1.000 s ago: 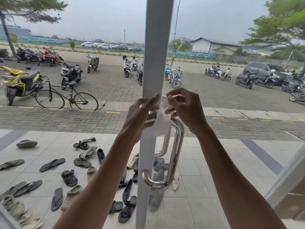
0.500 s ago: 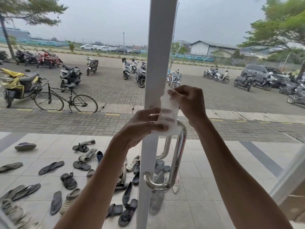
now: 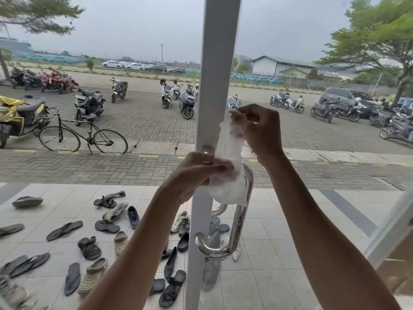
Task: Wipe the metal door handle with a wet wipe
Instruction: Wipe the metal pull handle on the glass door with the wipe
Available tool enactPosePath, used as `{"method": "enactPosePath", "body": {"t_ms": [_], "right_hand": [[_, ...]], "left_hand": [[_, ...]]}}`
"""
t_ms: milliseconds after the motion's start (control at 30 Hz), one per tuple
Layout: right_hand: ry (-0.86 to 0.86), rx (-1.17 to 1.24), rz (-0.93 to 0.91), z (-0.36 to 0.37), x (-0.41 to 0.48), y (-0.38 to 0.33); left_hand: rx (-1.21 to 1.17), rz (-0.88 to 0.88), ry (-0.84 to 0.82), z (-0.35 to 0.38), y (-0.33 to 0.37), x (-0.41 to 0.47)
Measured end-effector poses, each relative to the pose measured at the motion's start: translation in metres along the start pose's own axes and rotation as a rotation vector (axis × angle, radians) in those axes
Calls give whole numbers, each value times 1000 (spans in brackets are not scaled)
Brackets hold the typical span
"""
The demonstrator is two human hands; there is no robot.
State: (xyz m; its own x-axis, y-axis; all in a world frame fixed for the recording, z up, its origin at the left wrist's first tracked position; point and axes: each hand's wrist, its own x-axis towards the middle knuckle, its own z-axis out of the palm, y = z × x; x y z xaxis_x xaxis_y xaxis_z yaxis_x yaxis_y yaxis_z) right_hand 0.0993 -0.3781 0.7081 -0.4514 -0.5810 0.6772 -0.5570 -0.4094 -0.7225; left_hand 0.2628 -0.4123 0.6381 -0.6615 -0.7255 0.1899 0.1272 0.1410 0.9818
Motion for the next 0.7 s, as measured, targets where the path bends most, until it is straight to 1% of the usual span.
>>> {"method": "enactPosePath", "body": {"t_ms": [67, 100, 167, 200, 233, 267, 300, 333, 367, 400, 433, 467, 500, 567, 633, 700], "right_hand": [[-35, -98, 34, -3, -1, 5], [-80, -182, 65, -6, -1, 8], [-251, -318, 205, -15, -3, 12], [-330, -328, 266, -18, -4, 13], [-349, -328, 277, -20, -5, 13], [-291, -324, 229, -22, -6, 11], [-195, -296, 140, -25, -8, 6], [-131, -208, 58, -27, -10, 1], [-153, -88, 15, -30, -11, -3], [-252, 10, 17, -32, -14, -7], [-372, 45, 38, -34, -17, -9], [-462, 7, 53, -36, -20, -9], [-501, -54, 54, -36, -23, -8], [-462, -101, 32, -32, -25, -5], [-401, -27, 34, -25, -27, -4], [-351, 66, 89, -18, -28, -2]], "left_hand": [[-79, 45, -38, 1, 2, -2], [-129, 73, -51, 1, 3, -3], [-196, 124, -54, 1, 9, -3], [-199, 149, -48, 0, 13, -2], [-191, 168, -36, 0, 16, 0], [-183, 180, -23, -1, 20, 1], [-178, 187, -13, -2, 24, 2], [-177, 186, -9, -3, 26, 3], [-175, 183, -12, -4, 29, 4], [-170, 175, -12, -5, 31, 5], [-159, 166, -8, -7, 33, 7], [-145, 157, -5, -9, 35, 8], [-121, 149, 1, -11, 37, 8], [-32, 134, 42, -14, 40, 8], [56, 129, 143, -17, 39, 9], [49, 123, 265, -20, 35, 13]]}}
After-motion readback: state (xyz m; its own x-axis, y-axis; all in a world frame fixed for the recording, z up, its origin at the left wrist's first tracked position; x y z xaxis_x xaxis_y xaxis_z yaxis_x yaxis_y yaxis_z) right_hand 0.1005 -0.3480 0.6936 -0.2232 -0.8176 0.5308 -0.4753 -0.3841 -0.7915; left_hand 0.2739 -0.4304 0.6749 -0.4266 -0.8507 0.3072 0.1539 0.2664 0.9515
